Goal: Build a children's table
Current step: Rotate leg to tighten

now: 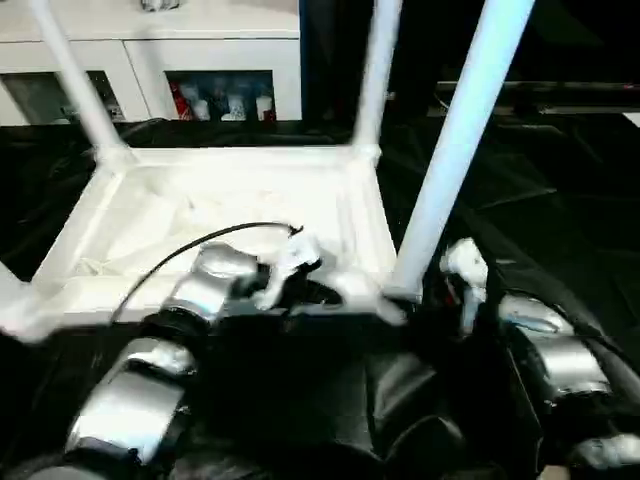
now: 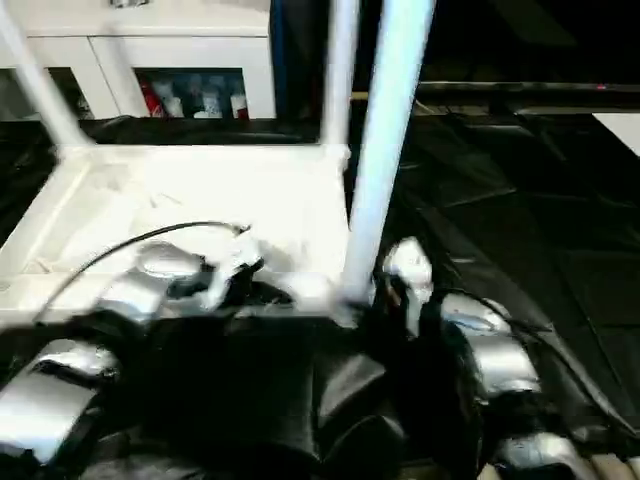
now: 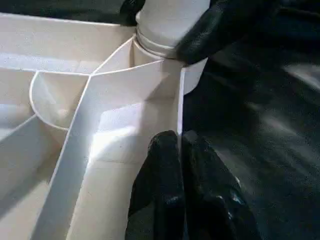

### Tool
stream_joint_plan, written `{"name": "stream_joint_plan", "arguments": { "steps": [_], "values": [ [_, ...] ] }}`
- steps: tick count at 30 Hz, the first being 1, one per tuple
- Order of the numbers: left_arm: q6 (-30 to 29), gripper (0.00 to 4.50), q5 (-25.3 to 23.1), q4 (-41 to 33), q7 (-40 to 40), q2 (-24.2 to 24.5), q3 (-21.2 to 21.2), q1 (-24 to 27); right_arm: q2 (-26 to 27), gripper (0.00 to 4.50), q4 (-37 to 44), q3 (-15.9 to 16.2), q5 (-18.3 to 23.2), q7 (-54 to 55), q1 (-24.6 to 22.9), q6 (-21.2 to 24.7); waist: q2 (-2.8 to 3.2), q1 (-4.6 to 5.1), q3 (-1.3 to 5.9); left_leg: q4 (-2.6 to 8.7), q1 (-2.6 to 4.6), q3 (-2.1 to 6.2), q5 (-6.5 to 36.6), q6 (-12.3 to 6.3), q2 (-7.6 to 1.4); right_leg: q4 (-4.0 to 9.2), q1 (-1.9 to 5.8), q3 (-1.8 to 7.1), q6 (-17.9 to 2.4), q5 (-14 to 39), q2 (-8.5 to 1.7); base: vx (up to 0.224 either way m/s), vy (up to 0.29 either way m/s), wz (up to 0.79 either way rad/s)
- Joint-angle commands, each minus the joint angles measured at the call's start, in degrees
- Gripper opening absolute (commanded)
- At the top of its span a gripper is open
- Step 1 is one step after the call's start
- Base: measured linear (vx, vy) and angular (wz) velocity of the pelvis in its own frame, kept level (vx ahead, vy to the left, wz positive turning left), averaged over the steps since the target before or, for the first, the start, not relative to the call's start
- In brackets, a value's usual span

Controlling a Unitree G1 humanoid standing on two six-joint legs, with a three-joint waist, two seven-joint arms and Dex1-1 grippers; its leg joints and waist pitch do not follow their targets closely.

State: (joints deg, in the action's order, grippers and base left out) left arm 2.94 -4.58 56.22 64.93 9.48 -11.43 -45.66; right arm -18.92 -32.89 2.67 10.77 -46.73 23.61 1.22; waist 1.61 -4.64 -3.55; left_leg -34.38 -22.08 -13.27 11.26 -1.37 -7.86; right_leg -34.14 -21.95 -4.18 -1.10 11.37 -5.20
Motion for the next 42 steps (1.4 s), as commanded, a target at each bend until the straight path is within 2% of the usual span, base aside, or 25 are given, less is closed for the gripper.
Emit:
{"name": "stream_joint_plan", "arguments": {
  "steps": [1,3,4,6,8,10,11,14,15,17,21,23,26,31,37,42],
  "values": [
    [-0.71,0.0,0.54,1.3,-7.96,-3.88,1.53,-1.36,2.64,2.67,-4.82,-1.61,-2.68,12.23,0.62,2.03,-0.47,0.41,3.54,4.85,1.99,4.02,15.35,1.31,-6.53,4.65,1.41,3.48,-14.16,16.28,-6.2,0.0,0.0,0.0],
    [-1.63,0.0,0.04,2.62,-13.63,-7.12,1.6,-1.99,6.54,2.67,-7.24,-4.86,-1.35,22.05,2.14,3.93,-0.63,0.84,3.57,5.12,2.26,4.03,15.97,2.07,-6.66,4.63,1.15,3.55,-13.82,15.32,-5.92,0.0,0.0,0.0],
    [-1.77,0.0,0.01,2.92,-14.64,-7.85,1.58,-2.16,7.46,2.66,-7.57,-5.5,-0.88,23.8,2.48,4.38,-0.63,0.95,3.6,5.09,2.26,3.98,16.2,2.09,-6.56,4.63,1.12,3.54,-13.82,14.98,-5.91,0.0,0.0,0.0],
    [-2.04,0.0,-0.25,3.96,-17.67,-9.81,1.49,-2.83,10.07,2.66,-8.45,-6.41,-0.4,27.29,3.4,4.87,-0.47,1.04,3.63,4.92,2.12,3.76,15.42,1.1,-6.36,4.73,1.21,3.69,-13.8,12.81,-5.96,0.0,0.0,0.0],
    [-1.99,0.0,-0.42,4.37,-18.46,-10.62,1.36,-3.16,11.11,2.66,-9.02,-6.1,-0.89,28.49,3.92,4.74,-0.49,1.06,3.73,4.87,1.97,3.75,14.47,0.51,-6.28,4.55,1.47,3.62,-13.8,11.51,-5.92,0.0,0.0,0.0],
    [-1.18,0.0,-0.76,5.45,-19.48,-12.01,1.14,-4.08,13.55,2.66,-10.0,-3.62,-3.76,30.29,5.17,3.94,-0.48,1.28,3.79,4.93,1.79,3.77,13.66,0.04,-6.26,4.37,1.52,3.52,-13.78,10.41,-5.77,0.0,0.0,0.0],
    [-0.9,0.0,-0.9,5.78,-19.81,-12.13,1.11,-4.31,13.83,2.66,-10.26,-3.0,-4.52,30.44,5.41,3.42,-0.66,1.34,3.75,4.92,1.77,3.77,13.69,-0.14,-6.26,4.42,1.59,3.5,-13.75,10.48,-5.85,0.0,0.0,0.0],
    [-0.58,0.0,-1.07,5.98,-19.81,-11.86,1.17,-4.56,13.93,2.66,-10.02,-2.29,-4.77,28.7,5.32,1.88,-0.65,1.27,3.7,4.83,1.75,3.78,14.04,-0.67,-6.26,4.56,1.69,3.58,-13.51,11.61,-6.02,0.0,0.0,0.0],
    [-0.01,0.0,-1.15,5.74,-18.23,-10.94,0.96,-4.4,13.71,3.22,-8.53,-2.81,-2.86,25.15,4.93,1.3,-0.83,1.22,3.69,4.82,1.72,3.8,14.02,-0.93,-6.31,4.64,1.74,3.6,-13.38,12.05,-6.1,0.0,0.0,0.0],
    [0.92,0.0,-1.18,5.49,-15.89,-9.77,0.47,-4.08,12.81,3.36,-6.86,-2.91,-1.38,21.19,4.58,0.77,-0.89,1.18,3.72,4.8,1.6,3.79,13.53,-1.59,-6.32,4.57,1.86,3.56,-13.23,11.78,-6.07,0.0,0.0,0.0],
    [2.83,0.0,-0.75,4.95,-10.76,-7.42,0.08,-3.31,9.2,3.8,-4.26,-1.7,-1.32,14.13,3.75,0.05,-0.91,0.93,3.87,4.43,1.27,3.62,10.29,-4.14,-6.26,4.02,2.15,3.43,-14.18,7.02,-6.01,0.0,0.0,0.0],
    [3.45,0.0,0.0,4.13,-5.59,-5.18,0.06,-2.85,4.5,3.8,-0.77,-0.05,0.09,3.27,1.97,0.78,-1.16,0.69,3.86,4.3,1.24,3.55,9.62,-4.92,-6.26,3.95,2.41,3.25,-14.35,7.03,-5.93,0.0,0.0,0.0],
    [3.78,0.0,0.39,3.38,-1.64,-3.74,-0.25,-2.48,1.44,3.8,1.62,0.97,1.37,-3.37,0.61,1.73,-0.93,0.07,3.9,4.21,1.27,3.42,9.02,-5.94,-6.64,3.75,2.23,3.1,-14.67,7.05,-5.78,0.0,0.0,0.0],
    [2.95,0.0,2.24,0.89,9.32,-0.77,-1.06,-1.27,-3.96,3.8,5.92,2.91,3.59,-14.33,-1.67,4.05,-0.85,-0.85,3.86,4.33,1.45,3.39,9.59,-5.28,-6.86,3.69,1.89,3.21,-15.37,7.99,-5.98,0.0,0.0,0.0],
    [1.26,0.0,2.57,-1.56,18.14,2.23,-2.3,0.18,-6.48,3.8,6.8,4.06,3.3,-19.91,-2.19,4.37,-0.77,-1.4,3.92,4.48,1.58,3.43,9.82,-3.78,-6.99,3.41,1.79,3.25,-15.85,7.06,-6.09,0.0,0.0,0.0],
    [1.42,0.0,2.59,-1.86,18.34,2.58,-2.12,0.47,-6.58,3.44,7.0,4.54,3.11,-20.5,-2.33,4.55,-0.78,-1.66,3.92,4.49,1.59,3.47,10.06,-3.25,-6.98,3.46,1.8,3.27,-15.61,7.87,-6.18,0.0,0.0,0.0]
  ]
}}
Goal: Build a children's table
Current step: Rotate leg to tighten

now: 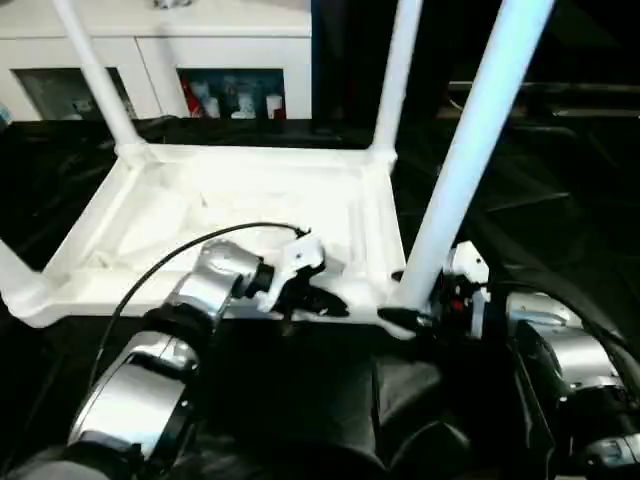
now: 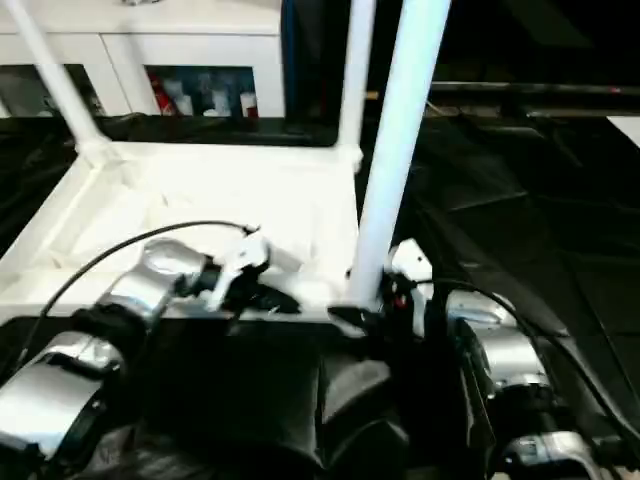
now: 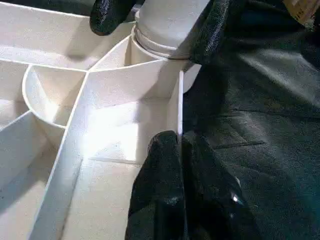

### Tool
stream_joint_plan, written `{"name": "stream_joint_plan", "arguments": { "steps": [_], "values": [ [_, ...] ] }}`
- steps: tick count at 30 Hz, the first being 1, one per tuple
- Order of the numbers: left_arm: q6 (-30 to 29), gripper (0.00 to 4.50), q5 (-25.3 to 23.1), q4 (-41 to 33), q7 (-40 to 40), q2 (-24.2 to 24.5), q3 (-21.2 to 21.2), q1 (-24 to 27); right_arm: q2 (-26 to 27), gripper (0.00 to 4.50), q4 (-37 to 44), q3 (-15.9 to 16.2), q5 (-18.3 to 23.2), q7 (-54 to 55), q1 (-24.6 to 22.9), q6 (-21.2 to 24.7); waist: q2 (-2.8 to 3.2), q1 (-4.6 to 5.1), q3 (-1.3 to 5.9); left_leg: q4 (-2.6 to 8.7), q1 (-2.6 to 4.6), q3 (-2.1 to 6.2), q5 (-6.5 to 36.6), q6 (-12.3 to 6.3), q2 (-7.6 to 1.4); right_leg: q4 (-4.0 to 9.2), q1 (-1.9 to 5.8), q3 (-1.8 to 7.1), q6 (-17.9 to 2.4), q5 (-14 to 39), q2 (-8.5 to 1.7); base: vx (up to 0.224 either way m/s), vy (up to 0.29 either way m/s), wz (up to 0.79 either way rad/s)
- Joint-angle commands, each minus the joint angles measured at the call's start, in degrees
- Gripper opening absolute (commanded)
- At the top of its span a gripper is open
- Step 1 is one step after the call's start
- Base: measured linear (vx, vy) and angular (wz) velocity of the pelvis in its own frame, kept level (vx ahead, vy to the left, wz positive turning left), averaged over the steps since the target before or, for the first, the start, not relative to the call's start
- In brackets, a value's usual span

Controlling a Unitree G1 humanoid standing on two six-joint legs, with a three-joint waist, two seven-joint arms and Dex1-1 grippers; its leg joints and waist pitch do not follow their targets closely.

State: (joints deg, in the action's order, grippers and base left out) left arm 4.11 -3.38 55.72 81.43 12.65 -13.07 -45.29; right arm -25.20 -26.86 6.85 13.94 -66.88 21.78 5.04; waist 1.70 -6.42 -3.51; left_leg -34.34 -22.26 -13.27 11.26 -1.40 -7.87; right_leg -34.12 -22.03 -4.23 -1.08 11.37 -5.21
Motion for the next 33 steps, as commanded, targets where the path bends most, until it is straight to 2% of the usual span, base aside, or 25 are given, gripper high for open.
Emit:
{"name": "stream_joint_plan", "arguments": {
  "steps": [1,6,10,11,12,13,14,15,16,17,18,19,21,22,24,25,26,28,29,30,31,33],
  "values": [
    [0.16,0.0,1.64,-1.56,1.97,-0.56,-0.42,0.21,-0.19,3.22,0.98,0.52,-0.2,-0.25,-0.55,0.76,-0.91,0.11,3.89,4.47,1.77,3.48,10.03,-3.15,-6.99,3.42,1.89,3.3,-15.62,7.76,-6.15,0.0,0.0,0.0],
    [-0.39,0.0,2.28,-3.07,1.93,-0.55,-0.15,0.93,0.78,2.89,1.75,0.59,0.24,0.22,-1.4,1.37,-0.89,0.13,3.93,4.42,1.72,3.44,9.58,-3.44,-6.89,3.28,1.93,3.27,-15.81,6.29,-6.1,0.0,0.0,0.0],
    [-0.55,0.0,2.37,-3.44,0.12,-0.91,0.65,1.14,2.1,2.67,0.99,-0.55,-0.41,4.06,-2.01,0.79,-0.69,0.14,3.94,4.49,1.83,3.47,10.09,-2.77,-6.96,3.37,1.78,3.28,-15.76,6.82,-6.07,0.0,0.0,0.0],
    [-0.16,0.0,1.83,-2.76,-2.58,-1.38,0.96,0.83,3.18,2.65,-0.76,-1.48,-1.48,8.34,-1.52,0.12,-0.54,0.23,3.92,4.54,1.87,3.49,10.35,-2.34,-7.0,3.32,1.64,3.28,-15.75,7.04,-6.04,0.0,0.0,0.0],
    [0.27,0.0,1.12,-1.79,-5.9,-1.94,1.25,0.36,4.29,2.64,-2.64,-2.41,-2.61,12.93,-0.89,-0.51,-0.64,0.49,3.82,4.76,1.88,3.62,11.63,-1.45,-7.0,3.49,1.66,3.3,-15.64,8.41,-6.11,0.0,0.0,0.0],
    [0.27,0.0,1.12,-1.79,-5.9,-1.94,1.25,0.36,4.29,2.64,-2.64,-2.41,-2.61,12.93,-0.89,-0.51,-0.65,0.87,3.72,4.85,1.93,3.72,13.22,-0.37,-6.86,3.76,1.63,3.33,-15.48,10.4,-6.22,0.0,0.0,0.0],
    [0.57,0.0,0.25,-0.48,-10.3,-2.79,1.53,-0.28,5.89,2.63,-4.88,-3.78,-3.52,18.98,-0.05,-0.88,-0.65,0.87,3.72,4.85,1.93,3.72,13.22,-0.37,-6.86,3.76,1.63,3.33,-15.48,10.4,-6.22,0.0,0.0,0.0],
    [0.7,0.0,-0.42,0.73,-14.4,-3.7,1.85,-0.92,7.4,2.63,-6.85,-5.1,-4.17,24.52,0.73,-1.09,-0.71,1.6,3.6,4.87,2.09,3.9,15.16,1.18,-6.66,4.12,1.41,3.45,-15.06,13.22,-6.3,0.0,0.0,0.0],
    [0.19,0.0,-0.59,1.8,-18.49,-4.99,2.41,-1.64,9.19,2.63,-8.53,-6.54,-4.47,30.4,1.52,-0.69,-0.63,1.9,3.55,4.95,2.13,4.08,15.93,1.92,-6.63,4.32,1.52,3.49,-14.54,14.82,-6.33,0.0,0.0,0.0],
    [0.19,0.0,-0.59,1.8,-18.49,-4.99,2.41,-1.64,9.19,2.63,-8.53,-6.54,-4.47,30.4,1.52,-0.69,-0.63,2.04,3.58,5.01,2.17,4.03,15.98,2.11,-6.62,4.42,1.44,3.55,-14.31,15.02,-6.27,0.0,0.0,0.0],
    [-0.11,0.0,-0.94,2.9,-23.2,-6.51,2.87,-2.43,11.24,2.62,-10.22,-8.19,-4.46,36.68,2.38,-0.18,-0.56,2.05,3.59,4.98,2.29,4.03,16.19,2.18,-6.63,4.54,1.44,3.61,-13.89,15.08,-6.26,0.0,0.0,0.0],
    [-0.11,0.0,-0.94,2.9,-23.2,-6.51,2.87,-2.43,11.24,2.62,-10.22,-8.19,-4.46,36.68,2.38,-0.18,-0.65,2.16,3.54,4.94,2.38,3.89,16.16,2.06,-6.43,4.68,1.22,3.7,-13.78,14.84,-6.18,0.0,0.0,0.0],
    [-1.38,0.0,-1.05,4.6,-32.45,-10.08,4.1,-4.1,15.56,2.62,-12.5,-10.77,-4.22,46.8,3.83,1.2,-0.41,2.16,3.66,4.98,2.35,3.93,15.34,1.84,-6.48,4.61,1.33,3.69,-13.68,13.48,-6.14,0.0,0.0,0.0],
    [-1.38,0.0,-1.05,4.6,-32.45,-10.08,4.1,-4.1,15.56,2.62,-12.5,-10.77,-4.22,46.8,3.83,1.2,-0.46,2.29,3.73,4.97,2.39,3.83,14.82,1.85,-6.45,4.42,1.3,3.65,-13.81,12.14,-5.93,0.0,0.0,0.0],
    [-1.71,0.0,-0.93,5.21,-36.32,-13.05,4.43,-5.1,18.2,2.62,-13.81,-9.11,-6.57,50.87,5.02,0.92,-0.42,2.14,3.8,4.91,2.39,3.7,13.79,1.36,-6.41,4.26,1.38,3.61,-13.92,9.96,-5.87,0.0,0.0,0.0],
    [-1.74,0.0,-0.8,5.23,-36.35,-13.89,4.38,-5.23,18.78,2.62,-14.06,-7.62,-8.07,51.29,5.4,0.56,-0.22,2.18,3.91,4.88,2.24,3.67,12.84,1.03,-6.34,4.02,1.52,3.54,-14.03,7.96,-5.73,0.0,0.0,0.0],
    [-1.7,0.0,-0.76,5.37,-36.31,-14.38,4.34,-5.33,19.14,2.62,-14.41,-6.72,-9.04,51.64,5.71,0.19,-0.39,2.18,3.95,4.87,2.14,3.66,12.2,0.6,-6.28,3.92,1.69,3.53,-14.13,6.91,-5.74,0.0,0.0,0.0],
    [-1.1,0.0,-0.9,5.43,-35.61,-14.4,3.97,-5.18,19.92,2.62,-13.83,-6.21,-8.59,49.59,5.75,-1.37,-0.57,1.96,4.09,4.42,1.82,3.52,10.09,-1.8,-6.09,3.78,2.02,3.56,-14.32,4.64,-6.13,0.0,0.0,0.0],
    [-0.83,0.0,-0.9,5.48,-35.19,-14.03,3.89,-5.05,20.05,2.62,-13.28,-6.42,-7.63,47.78,5.64,-2.29,-0.51,1.9,4.1,4.35,1.8,3.49,9.93,-2.31,-6.08,3.82,2.01,3.57,-14.28,4.84,-6.18,0.0,0.0,0.0],
    [-0.73,0.0,-0.91,5.52,-35.02,-13.87,3.86,-5.01,20.04,3.18,-13.03,-6.5,-7.25,47.01,5.58,-2.65,-0.63,1.85,4.1,4.3,1.78,3.46,9.64,-2.78,-6.07,3.88,2.06,3.55,-14.16,5.09,-6.19,0.0,0.0,0.0],
    [-0.25,0.0,-0.91,5.7,-34.14,-13.28,3.87,-4.88,19.66,3.32,-12.43,-6.55,-6.54,45.29,5.48,-2.98,-0.7,1.77,4.05,4.34,1.75,3.53,9.36,-3.53,-6.17,3.98,2.06,3.47,-13.87,6.38,-6.08,0.0,0.0,0.0],
    [0.15,0.0,-0.85,5.72,-32.7,-12.53,3.81,-4.66,18.87,3.38,-11.59,-6.37,-5.96,42.75,5.29,-3.41,-0.55,1.75,4.04,4.35,1.69,3.56,9.57,-3.78,-6.23,3.97,2.09,3.42,-13.68,7.15,-6.01,0.0,0.0,0.0]
  ]
}}
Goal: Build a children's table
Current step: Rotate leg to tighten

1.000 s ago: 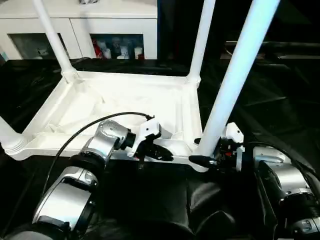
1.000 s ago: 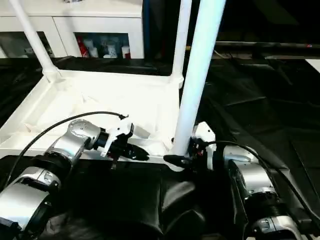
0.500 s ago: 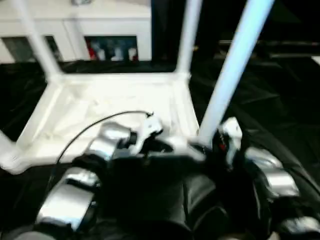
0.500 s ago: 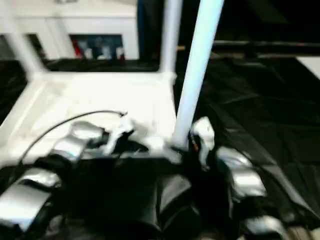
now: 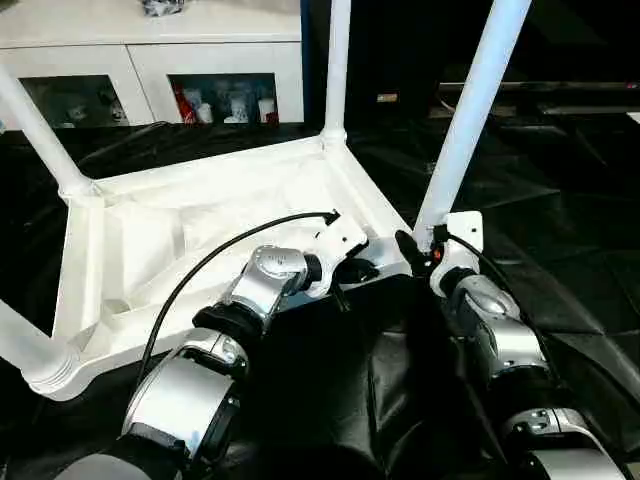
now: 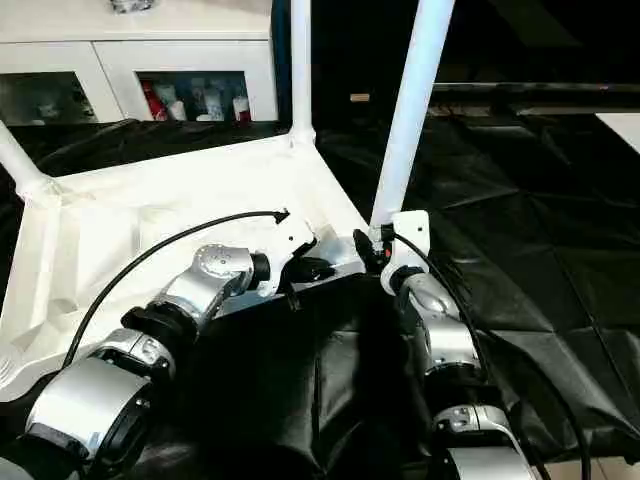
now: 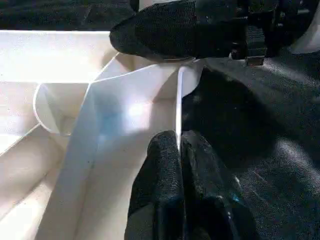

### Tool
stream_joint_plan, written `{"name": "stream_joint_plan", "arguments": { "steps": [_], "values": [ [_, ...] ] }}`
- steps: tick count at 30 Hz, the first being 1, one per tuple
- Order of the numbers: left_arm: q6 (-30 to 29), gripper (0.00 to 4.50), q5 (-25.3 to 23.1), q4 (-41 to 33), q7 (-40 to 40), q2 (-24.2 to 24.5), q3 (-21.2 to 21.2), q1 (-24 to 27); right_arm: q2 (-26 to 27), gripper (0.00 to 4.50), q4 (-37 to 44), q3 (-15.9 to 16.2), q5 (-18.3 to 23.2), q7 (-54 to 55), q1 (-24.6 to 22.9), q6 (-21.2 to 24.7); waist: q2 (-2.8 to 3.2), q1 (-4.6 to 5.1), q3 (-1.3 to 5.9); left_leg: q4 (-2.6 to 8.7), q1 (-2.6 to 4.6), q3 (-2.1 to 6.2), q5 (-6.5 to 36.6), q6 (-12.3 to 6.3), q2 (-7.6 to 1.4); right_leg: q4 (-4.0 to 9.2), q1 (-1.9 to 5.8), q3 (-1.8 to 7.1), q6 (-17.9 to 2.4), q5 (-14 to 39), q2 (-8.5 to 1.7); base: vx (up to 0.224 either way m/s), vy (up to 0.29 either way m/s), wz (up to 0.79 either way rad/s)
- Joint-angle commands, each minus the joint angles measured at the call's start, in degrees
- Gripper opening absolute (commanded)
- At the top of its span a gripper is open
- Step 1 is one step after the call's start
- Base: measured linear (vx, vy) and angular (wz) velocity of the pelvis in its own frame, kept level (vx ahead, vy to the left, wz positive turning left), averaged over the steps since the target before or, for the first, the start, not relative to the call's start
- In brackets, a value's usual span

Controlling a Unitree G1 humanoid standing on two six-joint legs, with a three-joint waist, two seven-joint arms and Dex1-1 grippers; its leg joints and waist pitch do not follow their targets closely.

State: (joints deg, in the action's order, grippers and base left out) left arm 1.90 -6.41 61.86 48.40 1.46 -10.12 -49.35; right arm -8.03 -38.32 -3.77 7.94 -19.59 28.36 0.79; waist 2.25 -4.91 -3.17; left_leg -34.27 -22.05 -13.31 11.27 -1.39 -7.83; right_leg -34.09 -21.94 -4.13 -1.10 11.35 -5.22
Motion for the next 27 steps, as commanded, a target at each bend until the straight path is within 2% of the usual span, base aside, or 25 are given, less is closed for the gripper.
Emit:
{"name": "stream_joint_plan", "arguments": {
  "steps": [1,2,3,5,6,7,9,12,16,19,21,24,27],
  "values": [
    [2.74,0.0,2.26,-0.61,1.57,-0.78,0.73,-0.37,1.05,3.52,0.62,4.46,0.41,-6.46,-1.53,0.73,-1.05,0.2,3.7,4.37,1.53,3.67,9.58,-3.95,-6.41,3.88,1.95,3.28,-13.6,7.21,-5.89,0.0,0.0,0.0],
    [2.95,0.0,2.28,-0.68,2.27,-0.48,0.67,-0.24,0.71,3.52,0.98,4.55,0.49,-7.56,-1.63,0.58,-1.03,0.22,3.71,4.4,1.54,3.64,9.59,-3.99,-6.42,3.85,1.95,3.29,-13.64,7.04,-5.83,0.0,0.0,0.0],
    [3.43,0.0,2.71,-1.47,6.54,0.96,0.44,0.48,-2.42,3.52,3.57,6.48,1.05,-15.31,-2.77,0.93,-1.39,0.21,3.63,4.37,1.49,3.58,9.94,-4.22,-6.38,3.91,2.06,3.24,-13.73,7.36,-5.81,0.0,0.0,0.0],
    [3.59,0.0,2.86,-1.78,8.19,1.51,0.35,0.76,-3.74,3.52,4.62,7.35,1.27,-18.57,-3.29,0.94,-1.22,-0.13,3.62,4.23,1.42,3.49,9.77,-4.53,-6.42,3.84,2.14,3.18,-13.63,7.64,-5.86,0.0,0.0,0.0],
    [3.78,0.0,3.25,-2.63,12.51,3.0,0.03,1.44,-7.08,3.52,7.09,9.1,1.95,-25.62,-4.69,0.98,-1.31,-0.26,3.55,4.23,1.31,3.46,10.05,-4.86,-6.51,3.89,2.14,3.15,-13.6,8.29,-5.86,0.0,0.0,0.0],
    [3.79,0.0,3.33,-2.74,13.41,3.29,-0.02,1.5,-7.76,3.52,7.47,9.29,2.04,-27.11,-4.9,0.97,-1.63,-0.28,3.52,4.19,1.13,3.44,9.89,-5.31,-6.55,3.84,2.25,3.17,-13.61,8.53,-5.91,0.0,0.0,0.0],
    [4.12,0.0,3.33,-3.05,15.12,3.99,-0.32,1.72,-9.17,3.52,8.56,9.88,2.56,-30.26,-5.45,1.25,-1.4,-0.33,3.53,4.21,1.25,3.48,10.04,-5.26,-6.61,3.91,2.06,3.16,-13.66,9.55,-5.98,0.0,0.0,0.0],
    [4.16,0.0,4.07,-4.33,23.05,6.72,-1.14,2.6,-14.23,3.52,11.15,11.25,3.6,-40.01,-6.93,1.69,-1.51,-0.47,3.46,4.17,1.19,3.48,10.45,-5.19,-6.64,4.01,2.03,3.21,-13.65,11.08,-5.97,0.0,0.0,0.0],
    [2.7,0.0,4.93,-5.81,30.73,9.09,-1.91,3.37,-16.94,3.52,12.24,11.23,4.93,-44.97,-7.04,2.78,-1.48,-0.53,3.59,4.19,1.25,3.51,9.49,-5.34,-6.84,3.6,1.84,3.17,-14.79,9.1,-5.95,0.0,0.0,0.0],
    [2.49,0.0,4.69,-6.27,32.75,10.15,-2.08,3.7,-17.63,3.52,12.08,11.48,4.55,-46.6,-6.9,2.75,-1.3,-0.86,3.62,4.22,1.48,3.42,9.49,-4.94,-6.92,3.54,1.62,3.19,-15.22,8.55,-5.92,0.0,0.0,0.0],
    [2.53,0.0,4.75,-6.29,32.81,10.22,-1.96,3.69,-17.46,3.18,12.09,11.52,4.63,-46.87,-6.85,2.56,-1.32,-0.95,3.61,4.32,1.53,3.45,9.73,-4.53,-6.99,3.49,1.61,3.18,-15.26,8.54,-5.92,0.0,0.0,0.0],
    [2.44,0.0,5.02,-6.59,33.28,10.28,-1.94,3.78,-17.18,3.0,12.25,11.55,5.02,-47.37,-6.85,2.69,-1.54,-0.97,3.56,4.38,1.52,3.45,10.35,-3.58,-6.92,3.56,1.69,3.22,-15.23,9.07,-6.07,0.0,0.0,0.0],
    [2.32,0.0,5.18,-7.02,33.41,10.22,-1.82,3.97,-16.91,2.87,12.73,11.68,5.27,-47.8,-7.17,3.04,-1.51,-1.06,3.59,4.26,1.46,3.44,9.94,-3.54,-6.86,3.55,1.75,3.26,-15.16,8.95,-6.16,0.0,0.0,0.0]
  ]
}}
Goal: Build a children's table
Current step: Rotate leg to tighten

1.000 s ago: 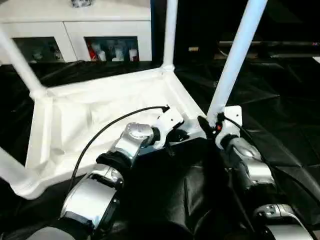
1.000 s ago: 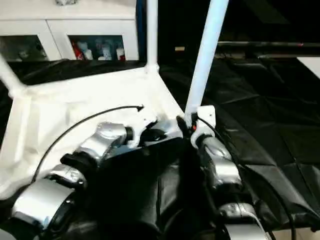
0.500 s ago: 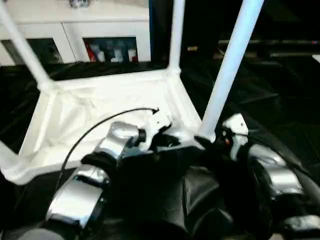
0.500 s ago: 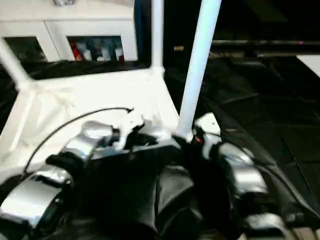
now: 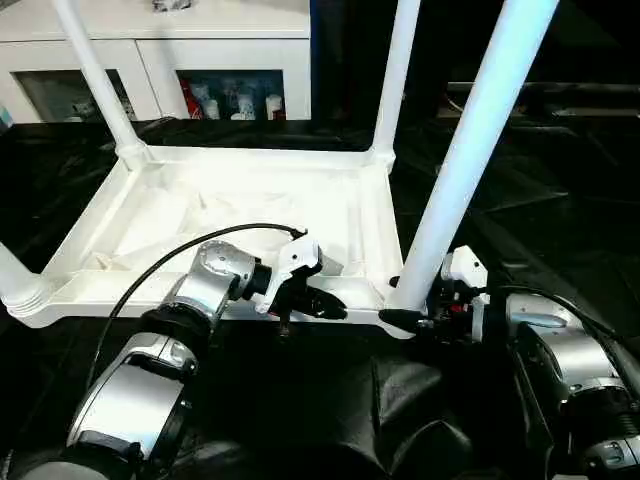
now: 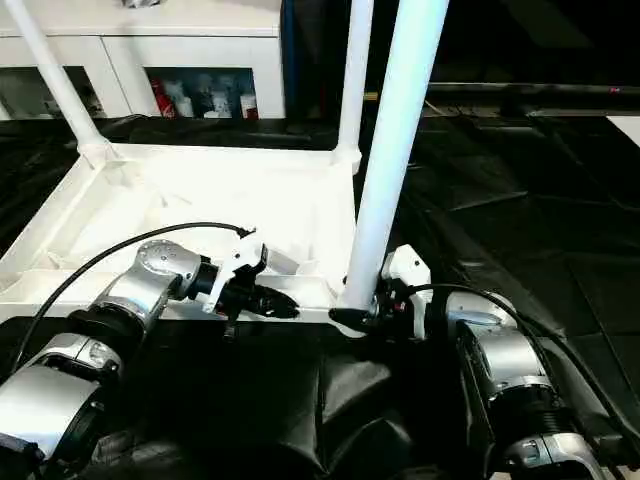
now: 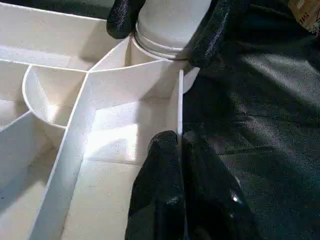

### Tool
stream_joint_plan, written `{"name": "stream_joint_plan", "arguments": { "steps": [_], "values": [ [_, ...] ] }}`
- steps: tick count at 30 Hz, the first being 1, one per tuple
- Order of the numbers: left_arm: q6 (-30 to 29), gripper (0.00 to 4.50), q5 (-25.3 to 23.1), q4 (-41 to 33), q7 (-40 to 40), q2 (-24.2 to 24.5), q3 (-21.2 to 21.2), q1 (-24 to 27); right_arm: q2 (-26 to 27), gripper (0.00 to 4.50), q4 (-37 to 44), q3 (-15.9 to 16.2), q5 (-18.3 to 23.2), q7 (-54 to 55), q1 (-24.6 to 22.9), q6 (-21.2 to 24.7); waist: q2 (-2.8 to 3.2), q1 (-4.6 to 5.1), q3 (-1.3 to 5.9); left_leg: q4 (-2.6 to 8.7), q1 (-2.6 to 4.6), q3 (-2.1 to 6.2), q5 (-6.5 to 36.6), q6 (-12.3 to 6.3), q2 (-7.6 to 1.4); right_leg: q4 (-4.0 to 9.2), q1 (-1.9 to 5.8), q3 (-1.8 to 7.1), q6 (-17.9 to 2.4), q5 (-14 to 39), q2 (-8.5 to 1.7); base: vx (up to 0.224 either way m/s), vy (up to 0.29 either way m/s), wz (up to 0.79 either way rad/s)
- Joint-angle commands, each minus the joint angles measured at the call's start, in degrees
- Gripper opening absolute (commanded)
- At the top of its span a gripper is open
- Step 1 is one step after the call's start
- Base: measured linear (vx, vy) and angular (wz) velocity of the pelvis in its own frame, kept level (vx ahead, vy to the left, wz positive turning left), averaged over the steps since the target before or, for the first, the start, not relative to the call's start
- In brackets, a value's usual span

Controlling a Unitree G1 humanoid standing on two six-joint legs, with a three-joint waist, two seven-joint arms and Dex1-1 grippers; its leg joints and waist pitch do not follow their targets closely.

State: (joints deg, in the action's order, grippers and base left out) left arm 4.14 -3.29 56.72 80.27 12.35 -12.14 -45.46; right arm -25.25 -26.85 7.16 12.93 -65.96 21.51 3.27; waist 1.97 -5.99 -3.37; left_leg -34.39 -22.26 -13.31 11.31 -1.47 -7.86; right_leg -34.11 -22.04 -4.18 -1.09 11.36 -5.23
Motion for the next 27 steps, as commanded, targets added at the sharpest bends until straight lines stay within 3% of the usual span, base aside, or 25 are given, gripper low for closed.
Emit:
{"name": "stream_joint_plan", "arguments": {
  "steps": [1,6,9,10,11,14,15,18,21,24,27],
  "values": [
    [-0.05,0.0,2.16,-2.31,1.51,-0.77,0.31,0.3,0.52,2.78,1.63,0.88,0.67,-1.8,-0.64,0.96,-1.24,0.01,3.84,4.32,1.6,3.43,9.02,-3.92,-6.84,3.41,1.87,3.28,-15.25,7.75,-6.07,0.0,0.0,0.0],
    [1.03,0.0,1.65,-1.54,-2.86,-1.91,0.92,0.03,2.3,2.69,0.87,-0.66,0.77,2.58,-1.16,1.15,-1.2,-0.04,3.83,4.27,1.59,3.43,8.87,-4.29,-6.82,3.47,1.82,3.26,-15.14,7.96,-6.08,0.0,0.0,0.0],
    [1.85,0.0,0.0,0.66,-10.96,-3.41,1.43,-1.12,4.28,2.69,-3.12,-1.86,-1.77,11.09,-0.06,1.79,-1.1,0.44,3.55,4.67,1.93,3.66,12.47,-1.82,-6.84,4.1,1.47,3.28,-14.51,12.83,-6.04,0.0,0.0,0.0],
    [1.9,0.0,-0.65,2.44,-17.37,-5.16,2.18,-2.19,6.68,2.69,-7.2,-3.68,-3.85,21.01,1.22,2.25,-1.18,0.56,3.52,4.73,1.92,3.71,13.11,-1.38,-6.81,4.23,1.55,3.32,-14.24,13.81,-6.1,0.0,0.0,0.0],
    [1.77,0.0,-0.79,3.2,-20.33,-6.2,2.59,-2.74,8.04,2.68,-9.03,-4.87,-4.47,26.14,1.83,2.48,-0.9,1.12,3.4,4.94,2.23,3.92,14.91,0.49,-6.72,4.43,1.07,3.32,-14.07,15.95,-6.01,0.0,0.0,0.0],
    [0.77,0.0,-1.0,4.65,-27.56,-9.65,3.25,-4.04,12.19,2.67,-12.55,-8.3,-5.09,39.41,3.45,2.94,-1.23,2.0,3.35,5.15,2.26,4.15,17.09,2.61,-6.53,4.91,1.23,3.47,-12.66,18.38,-6.16,0.0,0.0,0.0],
    [0.45,0.0,-1.14,4.93,-29.42,-10.84,3.23,-4.28,13.46,2.67,-13.15,-9.09,-4.82,42.12,3.98,3.15,-0.95,2.1,3.42,4.99,2.49,3.99,17.12,2.4,-6.41,5.05,1.03,3.64,-12.55,17.71,-6.19,0.0,0.0,0.0],
    [-0.56,0.0,-1.7,5.22,-32.21,-13.75,2.5,-4.52,16.56,2.67,-14.28,-9.95,-4.72,47.52,5.47,3.53,-1.03,2.27,3.53,4.91,2.33,3.88,15.64,1.6,-6.27,5.0,1.25,3.67,-12.48,15.72,-6.09,0.0,0.0,0.0],
    [0.12,0.0,-1.89,5.81,-32.21,-15.54,1.8,-4.66,18.99,2.67,-14.97,-8.14,-6.42,48.67,6.79,2.98,-0.93,2.42,3.71,4.87,1.86,3.79,12.74,-0.44,-6.24,4.4,1.63,3.52,-13.12,10.78,-5.85,0.0,0.0,0.0],
    [0.76,0.0,-2.3,6.61,-31.88,-15.28,1.69,-5.02,19.4,2.67,-14.22,-7.71,-6.37,46.02,6.75,-0.11,-1.01,2.56,3.68,4.69,1.86,3.66,12.88,-1.38,-6.17,4.44,1.74,3.55,-13.51,10.37,-5.97,0.0,0.0,0.0],
    [1.01,0.0,-2.46,6.82,-30.8,-14.56,1.62,-5.05,19.2,3.36,-13.24,-7.96,-4.9,42.76,6.41,-0.98,-0.94,2.5,3.61,4.72,1.84,3.74,13.21,-1.81,-6.29,4.65,1.8,3.54,-13.14,12.1,-6.01,0.0,0.0,0.0]
  ]
}}
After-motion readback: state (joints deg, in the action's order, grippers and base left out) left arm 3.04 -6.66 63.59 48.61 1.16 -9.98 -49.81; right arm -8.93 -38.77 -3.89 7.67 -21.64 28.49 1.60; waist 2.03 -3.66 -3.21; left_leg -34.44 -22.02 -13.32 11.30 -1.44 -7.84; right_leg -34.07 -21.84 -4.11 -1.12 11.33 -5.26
